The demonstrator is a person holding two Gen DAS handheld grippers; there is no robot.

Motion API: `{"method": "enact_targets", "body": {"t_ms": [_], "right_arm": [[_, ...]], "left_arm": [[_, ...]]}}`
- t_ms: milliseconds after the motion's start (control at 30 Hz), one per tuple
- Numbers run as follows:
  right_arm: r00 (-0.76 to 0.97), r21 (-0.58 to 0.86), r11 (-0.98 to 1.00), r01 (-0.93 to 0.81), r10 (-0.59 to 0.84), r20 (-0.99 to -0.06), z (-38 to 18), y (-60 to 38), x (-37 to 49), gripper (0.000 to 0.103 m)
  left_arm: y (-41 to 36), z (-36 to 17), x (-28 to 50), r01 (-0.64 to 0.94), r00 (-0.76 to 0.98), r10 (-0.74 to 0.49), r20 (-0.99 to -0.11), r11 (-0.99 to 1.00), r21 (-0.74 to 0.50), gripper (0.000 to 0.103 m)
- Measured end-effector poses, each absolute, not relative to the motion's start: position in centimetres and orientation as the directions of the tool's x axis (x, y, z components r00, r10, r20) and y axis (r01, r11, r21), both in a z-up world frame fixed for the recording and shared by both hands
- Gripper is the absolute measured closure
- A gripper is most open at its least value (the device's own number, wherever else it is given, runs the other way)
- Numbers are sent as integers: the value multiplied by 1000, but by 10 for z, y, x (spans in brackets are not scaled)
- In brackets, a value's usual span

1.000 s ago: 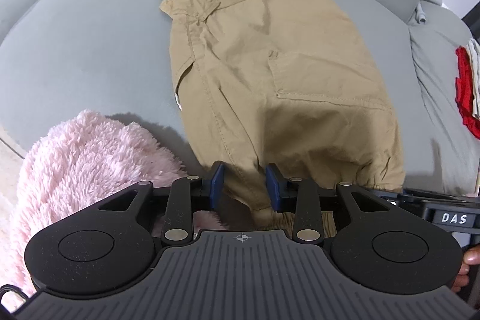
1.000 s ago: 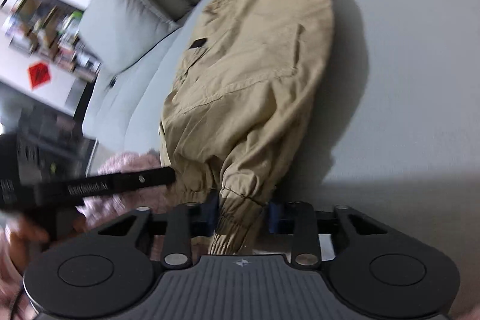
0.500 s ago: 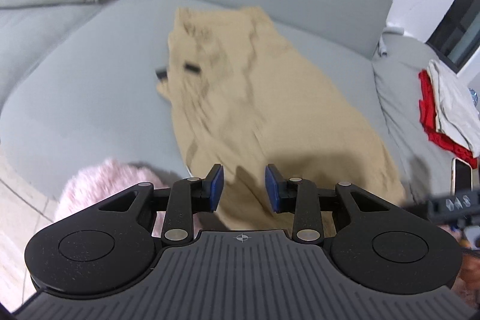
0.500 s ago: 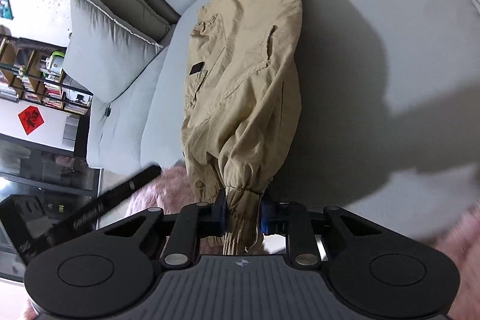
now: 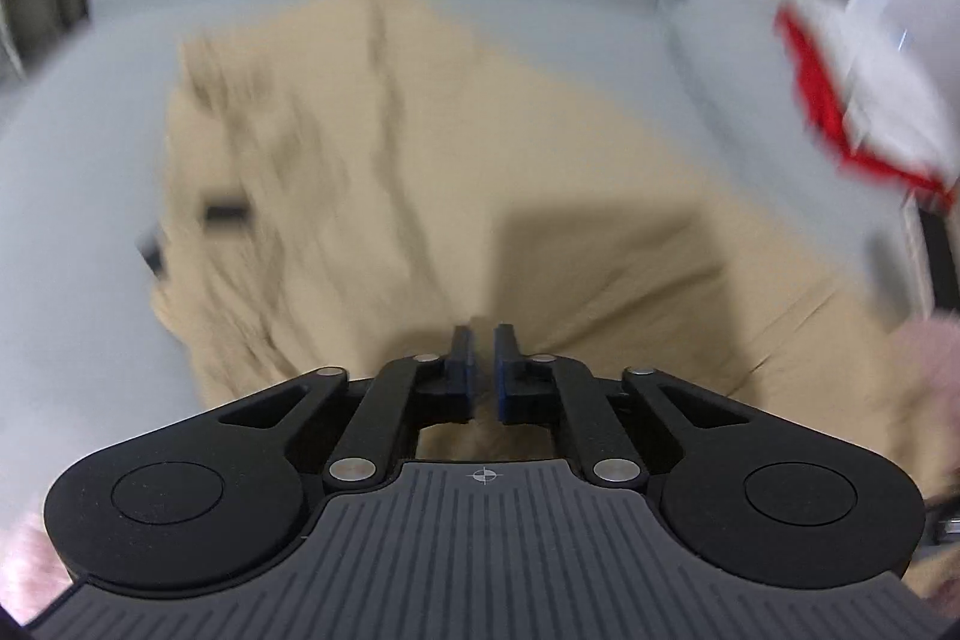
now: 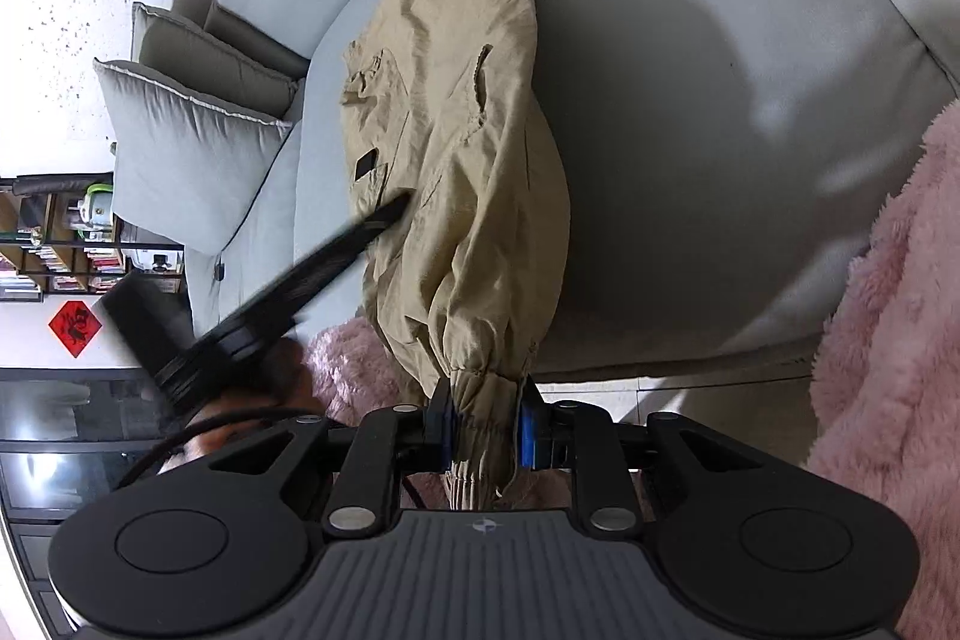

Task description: Fold clothes

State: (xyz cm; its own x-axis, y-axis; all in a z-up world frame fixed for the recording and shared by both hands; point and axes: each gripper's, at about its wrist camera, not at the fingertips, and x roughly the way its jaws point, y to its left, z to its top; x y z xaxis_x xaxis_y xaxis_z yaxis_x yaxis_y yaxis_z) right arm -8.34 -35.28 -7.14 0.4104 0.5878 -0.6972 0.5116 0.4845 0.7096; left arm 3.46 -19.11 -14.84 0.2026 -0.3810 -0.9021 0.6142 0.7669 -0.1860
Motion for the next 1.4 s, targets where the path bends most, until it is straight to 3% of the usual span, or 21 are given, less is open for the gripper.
{"method": "enact_targets", "body": {"t_ms": [200, 333, 600, 767, 900, 967, 1033, 1067, 1200, 1300, 1400], "right_arm": [[374, 689, 491, 533, 594, -712, -70, -347, -71, 82], [418, 724, 406, 558, 615, -668, -63, -353, -58, 82], [599, 821, 165, 547, 608, -521, -41, -355, 2, 80], [656, 832, 111, 544, 562, -504, -45, -348, 71, 75], [658, 821, 214, 529, 506, -557, -55, -347, 151, 32], [657, 824, 238, 514, 508, -557, -49, -350, 160, 31], [686, 856, 262, 446, 513, -515, -37, -355, 160, 27], [695, 866, 303, 396, 517, -499, -30, -358, 155, 27], [659, 676, 657, 333, 351, -665, -23, -374, 124, 29], [608, 494, 824, 277, 248, -754, -34, -377, 111, 52], [543, 296, 945, 136, 179, -821, -60, -371, 109, 56]], "left_arm": [[-191, -144, 46, 647, 170, -378, -910, 740, -186, 94], [-168, -105, 55, 626, 259, -466, -846, 748, -220, 90], [-96, -54, 70, 448, 482, -467, -741, 858, -250, 86], [-54, -42, 74, 297, 569, -401, -718, 914, -275, 85], [-42, -43, 75, 249, 568, -378, -731, 926, -285, 76], [-47, -47, 66, 283, 544, -390, -743, 919, -274, 67], [-52, -52, 58, 327, 524, -403, -751, 909, -259, 50], [-58, -57, 55, 349, 514, -402, -758, 905, -243, 48], [-85, -80, 51, 394, 491, -369, -790, 902, -176, 48], [-99, -92, 62, 384, 495, -361, -791, 907, -174, 48], [-115, -103, 79, 382, 487, -341, -804, 911, -156, 48]]}}
